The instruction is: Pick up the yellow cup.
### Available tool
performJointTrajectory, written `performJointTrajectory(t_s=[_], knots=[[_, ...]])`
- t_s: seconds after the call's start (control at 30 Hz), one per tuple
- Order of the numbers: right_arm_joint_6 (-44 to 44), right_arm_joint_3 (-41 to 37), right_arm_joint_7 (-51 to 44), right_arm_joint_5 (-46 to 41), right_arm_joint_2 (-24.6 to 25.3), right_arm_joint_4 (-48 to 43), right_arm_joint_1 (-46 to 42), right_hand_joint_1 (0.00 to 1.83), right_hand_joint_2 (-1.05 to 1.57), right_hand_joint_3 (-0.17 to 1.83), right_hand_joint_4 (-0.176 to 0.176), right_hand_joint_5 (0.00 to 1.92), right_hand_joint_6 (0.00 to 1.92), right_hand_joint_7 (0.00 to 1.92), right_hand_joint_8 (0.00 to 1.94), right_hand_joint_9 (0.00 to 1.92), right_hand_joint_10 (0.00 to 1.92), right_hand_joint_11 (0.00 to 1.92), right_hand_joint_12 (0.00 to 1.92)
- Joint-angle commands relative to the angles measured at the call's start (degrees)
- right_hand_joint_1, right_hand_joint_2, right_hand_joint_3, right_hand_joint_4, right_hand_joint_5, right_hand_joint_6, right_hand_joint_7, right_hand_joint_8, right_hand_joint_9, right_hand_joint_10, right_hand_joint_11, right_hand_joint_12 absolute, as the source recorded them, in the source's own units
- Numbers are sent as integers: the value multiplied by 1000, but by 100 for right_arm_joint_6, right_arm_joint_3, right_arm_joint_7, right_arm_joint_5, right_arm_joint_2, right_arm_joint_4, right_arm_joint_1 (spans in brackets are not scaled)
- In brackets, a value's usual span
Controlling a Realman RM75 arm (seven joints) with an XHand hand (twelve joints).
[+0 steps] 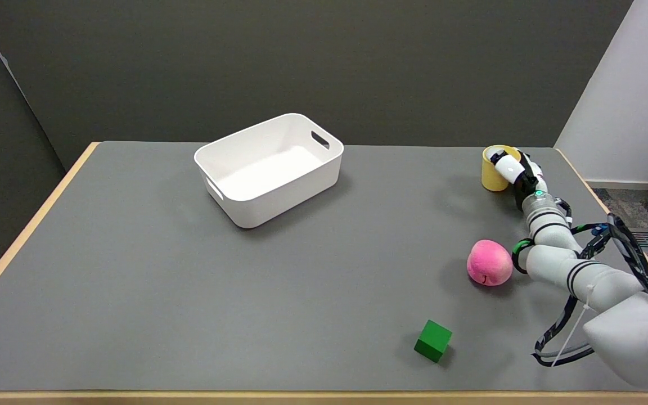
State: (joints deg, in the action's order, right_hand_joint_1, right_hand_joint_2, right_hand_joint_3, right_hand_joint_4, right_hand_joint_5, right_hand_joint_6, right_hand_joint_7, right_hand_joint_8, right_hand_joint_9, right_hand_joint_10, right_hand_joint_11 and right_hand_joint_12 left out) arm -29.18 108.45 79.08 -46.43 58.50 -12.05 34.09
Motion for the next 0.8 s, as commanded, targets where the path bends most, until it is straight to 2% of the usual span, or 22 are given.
performJointTrajectory(t_s=[0.03, 0.37, 0.47, 0.5, 0.67, 0.8], knots=[[-12, -2, 0, 2, -8, 43, -6, 815, 530, 976, -42, 80, 142, 91, 43, 74, 101, 2, 417], [-12, -26, 0, -33, -45, 51, -35, 903, 607, 1021, -51, 86, 141, 92, 113, 80, 135, 0, 469], [-12, -32, 0, -33, -61, 59, -43, 715, 638, 991, -31, 42, 241, 61, 208, 16, 270, -1, 540], [-12, -40, 0, -33, -70, 59, -46, 706, 643, 989, -29, 38, 253, 58, 217, 9, 286, -1, 548], [-12, -138, 0, -33, -72, 59, -70, 816, 638, 1010, -23, 46, 257, 67, 225, 22, 283, -1, 585], [-12, -207, 0, -33, -72, 59, -94, 889, 684, 997, -21, 54, 282, 96, 234, 18, 360, -1, 632]])
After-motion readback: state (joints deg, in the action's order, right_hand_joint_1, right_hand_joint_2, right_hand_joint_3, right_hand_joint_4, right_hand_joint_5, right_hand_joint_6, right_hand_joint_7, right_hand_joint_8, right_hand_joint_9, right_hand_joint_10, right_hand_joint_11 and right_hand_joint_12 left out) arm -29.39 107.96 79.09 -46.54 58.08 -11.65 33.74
